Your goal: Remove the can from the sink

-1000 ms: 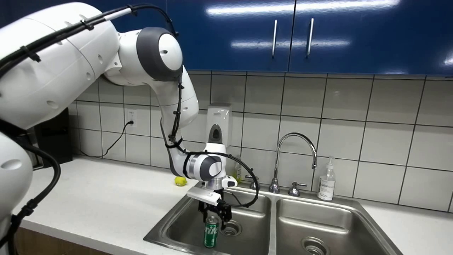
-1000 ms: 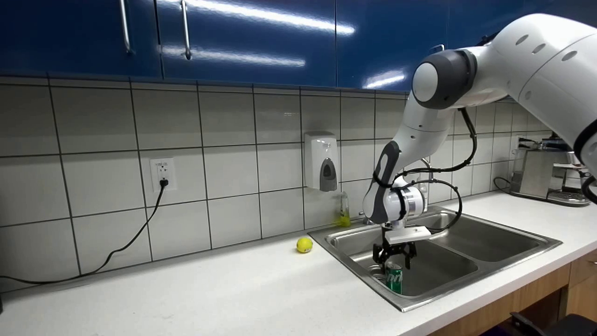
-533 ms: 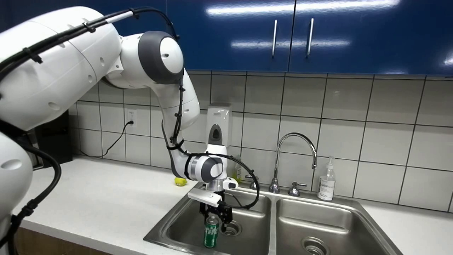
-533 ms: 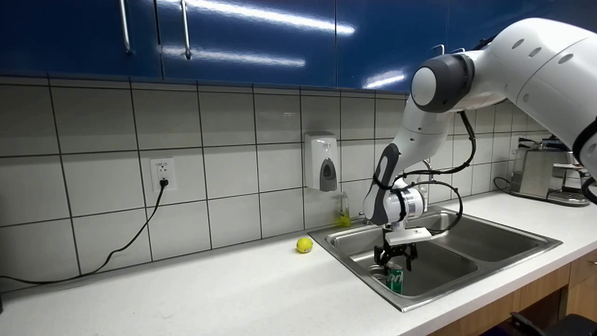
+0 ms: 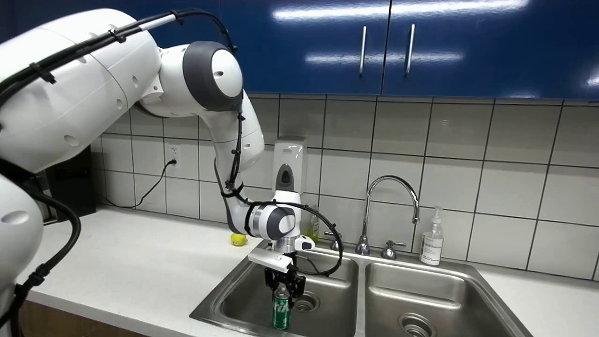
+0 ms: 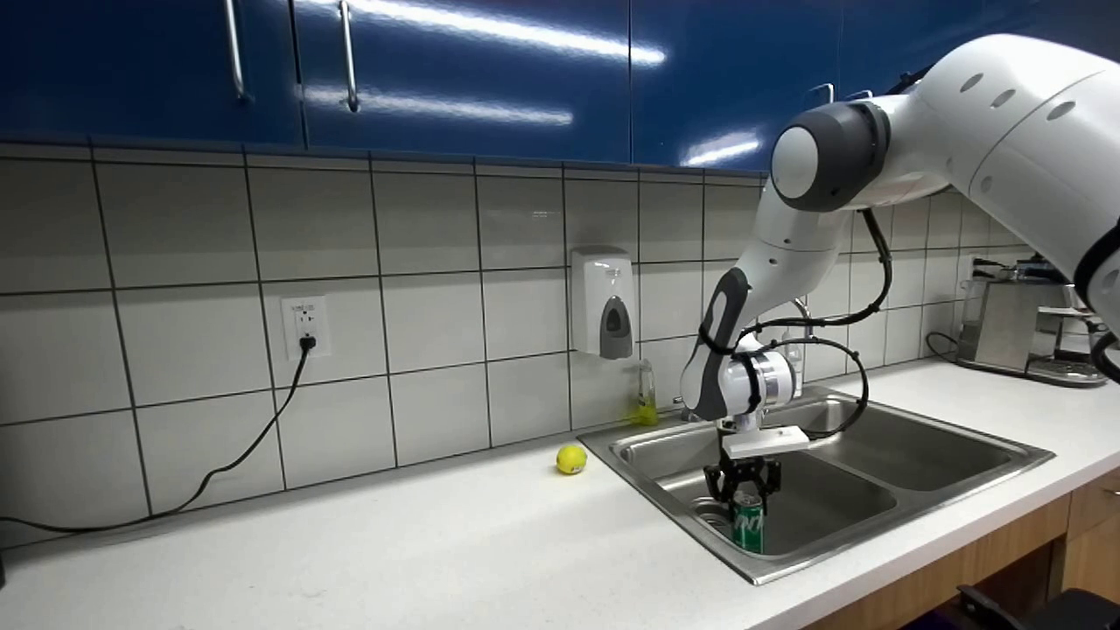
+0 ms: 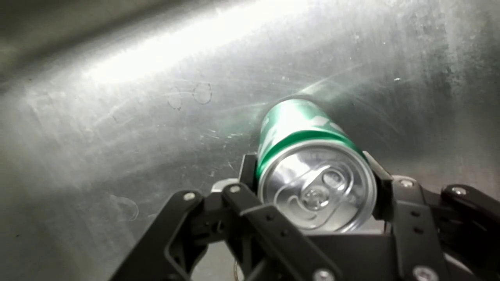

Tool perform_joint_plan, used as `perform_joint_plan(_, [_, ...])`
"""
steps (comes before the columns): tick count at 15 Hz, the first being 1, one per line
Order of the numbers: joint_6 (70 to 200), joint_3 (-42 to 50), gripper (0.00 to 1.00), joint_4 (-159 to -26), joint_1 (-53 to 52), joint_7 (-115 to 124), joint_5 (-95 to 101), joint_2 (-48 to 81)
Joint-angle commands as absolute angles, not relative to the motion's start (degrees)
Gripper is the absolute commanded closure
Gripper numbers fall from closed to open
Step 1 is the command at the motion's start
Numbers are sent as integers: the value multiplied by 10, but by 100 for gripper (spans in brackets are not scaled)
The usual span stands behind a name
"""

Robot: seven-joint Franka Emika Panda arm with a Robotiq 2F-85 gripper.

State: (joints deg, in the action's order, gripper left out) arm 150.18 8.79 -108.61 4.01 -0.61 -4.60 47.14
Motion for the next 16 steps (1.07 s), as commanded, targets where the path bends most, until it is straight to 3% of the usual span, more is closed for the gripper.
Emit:
perform_joint_plan(1, [1482,83,61,-1079,47,14,-33,470])
perform_joint_plan(16, [1443,73,61,-1205,39,-4,-14,258])
